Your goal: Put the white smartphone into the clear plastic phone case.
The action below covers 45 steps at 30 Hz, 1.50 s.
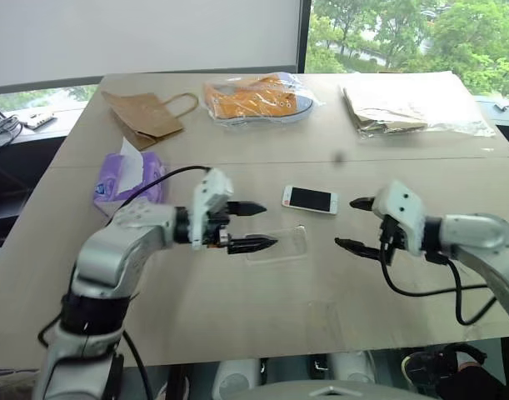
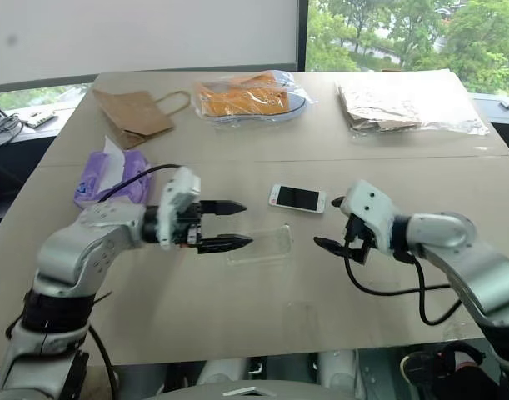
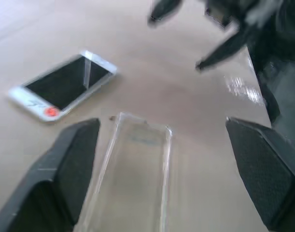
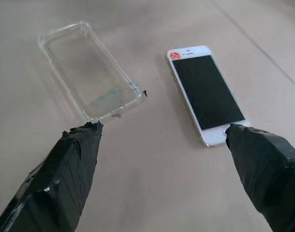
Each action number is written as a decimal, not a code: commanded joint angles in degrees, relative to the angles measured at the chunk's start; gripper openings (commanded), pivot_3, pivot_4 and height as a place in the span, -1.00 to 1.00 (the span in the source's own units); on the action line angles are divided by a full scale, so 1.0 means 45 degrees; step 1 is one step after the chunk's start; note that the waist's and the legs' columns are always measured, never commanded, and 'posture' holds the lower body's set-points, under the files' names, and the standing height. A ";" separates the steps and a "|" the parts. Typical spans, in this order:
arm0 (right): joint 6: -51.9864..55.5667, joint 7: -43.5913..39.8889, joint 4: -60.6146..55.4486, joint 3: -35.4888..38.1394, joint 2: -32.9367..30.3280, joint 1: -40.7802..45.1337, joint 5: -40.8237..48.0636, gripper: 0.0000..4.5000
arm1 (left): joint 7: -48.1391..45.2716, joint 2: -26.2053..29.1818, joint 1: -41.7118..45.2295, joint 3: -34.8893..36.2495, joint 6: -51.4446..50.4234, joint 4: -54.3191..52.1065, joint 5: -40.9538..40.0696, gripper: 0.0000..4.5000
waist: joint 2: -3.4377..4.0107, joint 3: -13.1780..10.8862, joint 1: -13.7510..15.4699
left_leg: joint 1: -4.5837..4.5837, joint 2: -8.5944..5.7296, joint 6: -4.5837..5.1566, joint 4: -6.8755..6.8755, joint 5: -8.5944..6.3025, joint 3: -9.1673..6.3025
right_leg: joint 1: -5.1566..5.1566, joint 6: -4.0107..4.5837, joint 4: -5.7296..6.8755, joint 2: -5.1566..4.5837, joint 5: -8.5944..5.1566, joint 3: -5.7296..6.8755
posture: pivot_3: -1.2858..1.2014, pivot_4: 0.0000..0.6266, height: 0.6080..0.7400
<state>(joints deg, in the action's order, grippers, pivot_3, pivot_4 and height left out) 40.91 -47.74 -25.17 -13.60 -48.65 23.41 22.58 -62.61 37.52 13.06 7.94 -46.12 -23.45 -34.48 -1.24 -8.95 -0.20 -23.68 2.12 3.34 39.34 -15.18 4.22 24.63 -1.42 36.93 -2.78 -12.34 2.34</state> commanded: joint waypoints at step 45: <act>-0.5323 -0.5598 0.5686 -0.1457 0.2593 0.4206 -0.4509 0.29 | 0.1684 0.1443 -0.5875 0.2361 0.3139 -0.2094 -0.1293 0.92 | 0.0084 -0.0037 -0.0159 | 0.0169 0.0004 -0.0061 -0.0140 0.0029 0.0071 | -0.0092 0.0091 -0.0024 -0.0077 -0.0001 -0.0020 | 0.03 -0.52 1.00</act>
<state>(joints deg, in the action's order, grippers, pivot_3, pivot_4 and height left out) 16.21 -72.17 8.08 -19.89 -35.73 42.32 2.87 -53.59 43.17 -13.41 19.37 -34.62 -33.96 -42.10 -0.86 -9.12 -0.91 -22.88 2.14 3.09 38.63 -15.07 4.54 24.22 -1.01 36.83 -3.12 -12.34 2.25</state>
